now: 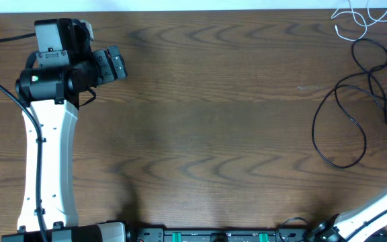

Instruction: Untangle cables

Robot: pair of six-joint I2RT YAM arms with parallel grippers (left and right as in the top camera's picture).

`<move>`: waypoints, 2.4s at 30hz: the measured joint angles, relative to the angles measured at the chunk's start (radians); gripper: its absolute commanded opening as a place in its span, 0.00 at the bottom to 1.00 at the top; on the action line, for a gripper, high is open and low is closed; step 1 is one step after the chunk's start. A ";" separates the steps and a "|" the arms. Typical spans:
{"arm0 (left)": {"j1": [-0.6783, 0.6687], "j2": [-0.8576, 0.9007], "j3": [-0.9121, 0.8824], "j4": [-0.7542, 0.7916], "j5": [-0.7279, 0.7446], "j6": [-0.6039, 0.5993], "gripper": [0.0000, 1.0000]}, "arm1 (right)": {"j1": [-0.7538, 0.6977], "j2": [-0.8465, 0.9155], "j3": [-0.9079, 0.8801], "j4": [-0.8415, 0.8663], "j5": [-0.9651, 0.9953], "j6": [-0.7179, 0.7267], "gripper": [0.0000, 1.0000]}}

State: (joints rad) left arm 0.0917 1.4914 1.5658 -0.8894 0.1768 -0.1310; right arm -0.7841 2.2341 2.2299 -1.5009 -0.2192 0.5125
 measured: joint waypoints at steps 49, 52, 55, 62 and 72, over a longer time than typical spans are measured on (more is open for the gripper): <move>-0.809 0.662 -0.007 1.329 0.815 -0.580 0.96 | 0.315 0.001 0.114 0.100 -0.799 -0.444 0.99; -0.809 0.662 -0.007 1.350 0.812 -0.583 0.96 | 0.392 0.001 0.114 0.211 -0.820 -0.348 0.99; -0.808 0.662 -0.007 1.374 0.812 -0.584 0.96 | 0.455 0.001 0.114 0.325 -0.828 -0.247 0.99; -0.791 0.662 -0.007 1.392 0.808 -0.584 0.96 | 0.589 0.001 0.114 0.554 -0.843 -0.013 0.99; -0.764 0.662 -0.007 1.424 0.568 -0.583 0.95 | 0.610 0.001 0.114 0.627 -0.916 0.115 0.99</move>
State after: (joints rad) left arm -0.6727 2.1532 1.5589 0.5346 0.7448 -0.7143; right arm -0.1741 2.2349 2.3440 -0.8738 -1.1351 0.6273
